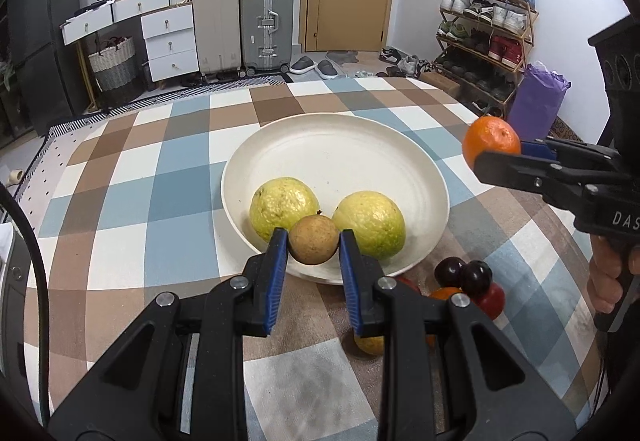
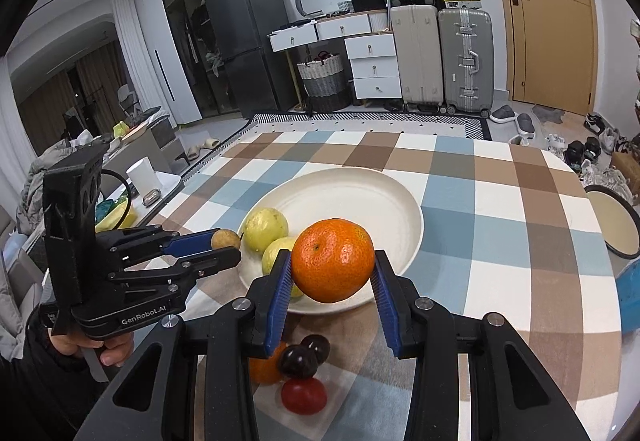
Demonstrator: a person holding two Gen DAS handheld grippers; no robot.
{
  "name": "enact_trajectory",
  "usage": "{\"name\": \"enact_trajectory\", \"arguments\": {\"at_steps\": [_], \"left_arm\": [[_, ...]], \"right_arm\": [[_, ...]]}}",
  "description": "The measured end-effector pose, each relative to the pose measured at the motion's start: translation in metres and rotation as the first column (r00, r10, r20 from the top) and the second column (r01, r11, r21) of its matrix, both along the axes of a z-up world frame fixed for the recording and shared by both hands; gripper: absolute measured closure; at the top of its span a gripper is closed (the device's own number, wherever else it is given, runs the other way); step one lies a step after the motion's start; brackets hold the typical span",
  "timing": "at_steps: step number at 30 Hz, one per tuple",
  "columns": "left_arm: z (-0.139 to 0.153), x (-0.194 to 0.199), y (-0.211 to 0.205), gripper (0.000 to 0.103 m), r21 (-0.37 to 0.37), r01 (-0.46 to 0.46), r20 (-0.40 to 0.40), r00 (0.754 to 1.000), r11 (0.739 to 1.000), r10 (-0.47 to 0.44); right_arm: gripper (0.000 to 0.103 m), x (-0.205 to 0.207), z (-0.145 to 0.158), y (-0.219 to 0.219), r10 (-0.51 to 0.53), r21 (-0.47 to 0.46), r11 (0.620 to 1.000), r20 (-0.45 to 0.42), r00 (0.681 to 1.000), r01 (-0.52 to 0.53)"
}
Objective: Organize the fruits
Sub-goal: 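Carry the orange and brown fruit onto the plate and open both tools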
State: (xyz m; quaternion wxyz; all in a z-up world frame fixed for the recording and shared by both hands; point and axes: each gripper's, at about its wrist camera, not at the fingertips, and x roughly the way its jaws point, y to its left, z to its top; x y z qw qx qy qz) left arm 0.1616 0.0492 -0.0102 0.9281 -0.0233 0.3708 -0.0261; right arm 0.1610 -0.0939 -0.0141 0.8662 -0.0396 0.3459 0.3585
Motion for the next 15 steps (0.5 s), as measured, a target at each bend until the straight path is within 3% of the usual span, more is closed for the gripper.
{"name": "enact_trajectory", "arguments": {"at_steps": [15], "left_arm": [[-0.018,0.017,0.007,0.080,-0.016,-0.010,-0.036,0.999,1.000,0.009]], "right_arm": [[0.063,0.028,-0.025,0.007,-0.001,-0.011,1.000,-0.049,0.999,0.000]]}}
